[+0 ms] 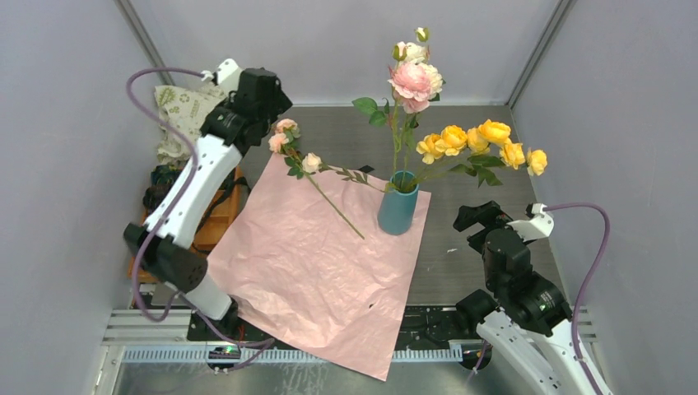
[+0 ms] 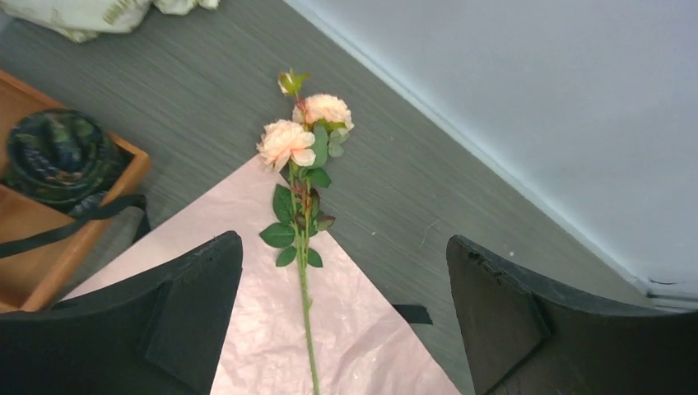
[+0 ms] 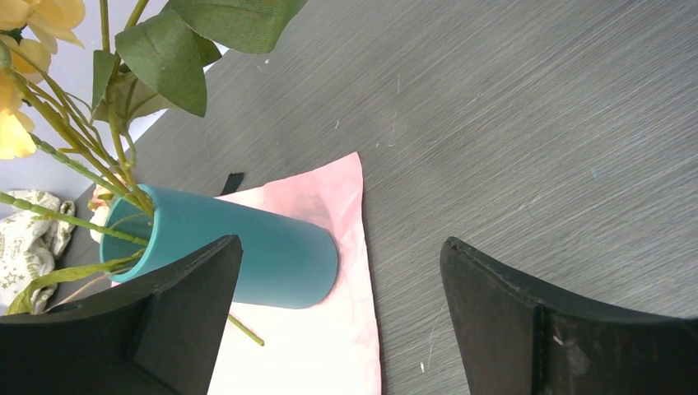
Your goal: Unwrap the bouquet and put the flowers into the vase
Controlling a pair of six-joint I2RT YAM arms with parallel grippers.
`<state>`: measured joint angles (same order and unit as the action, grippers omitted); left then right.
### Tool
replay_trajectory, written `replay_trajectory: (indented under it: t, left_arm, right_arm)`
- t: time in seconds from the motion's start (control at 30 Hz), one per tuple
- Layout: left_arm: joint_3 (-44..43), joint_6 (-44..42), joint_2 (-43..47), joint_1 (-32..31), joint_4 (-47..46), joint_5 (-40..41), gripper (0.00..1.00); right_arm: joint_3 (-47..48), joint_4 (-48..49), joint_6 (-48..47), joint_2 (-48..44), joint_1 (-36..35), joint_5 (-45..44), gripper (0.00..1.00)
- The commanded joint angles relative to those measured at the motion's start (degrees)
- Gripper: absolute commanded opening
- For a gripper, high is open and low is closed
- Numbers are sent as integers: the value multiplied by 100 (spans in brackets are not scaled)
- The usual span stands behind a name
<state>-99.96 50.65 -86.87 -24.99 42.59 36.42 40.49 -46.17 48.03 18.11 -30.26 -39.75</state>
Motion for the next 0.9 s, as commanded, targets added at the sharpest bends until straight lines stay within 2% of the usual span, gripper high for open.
replay_trajectory:
  t: [0.0, 0.27, 0.43, 0.87]
  left_arm:
    - [-875, 471, -1220, 187, 746, -394, 93]
    - [-1454, 1285, -2622, 529, 1158, -956, 93]
    - [-1851, 1354, -3398, 711, 1256, -1456, 90]
    - [-3042, 1526, -5018, 893, 1751, -1758, 84]
  right_arm:
    - [72, 172, 6, -39, 3, -148, 95]
    - [308, 97, -213, -11, 9, -291, 97]
    - [363, 281, -324, 233, 5, -223, 97]
    - [300, 526, -414, 434, 6, -251, 98]
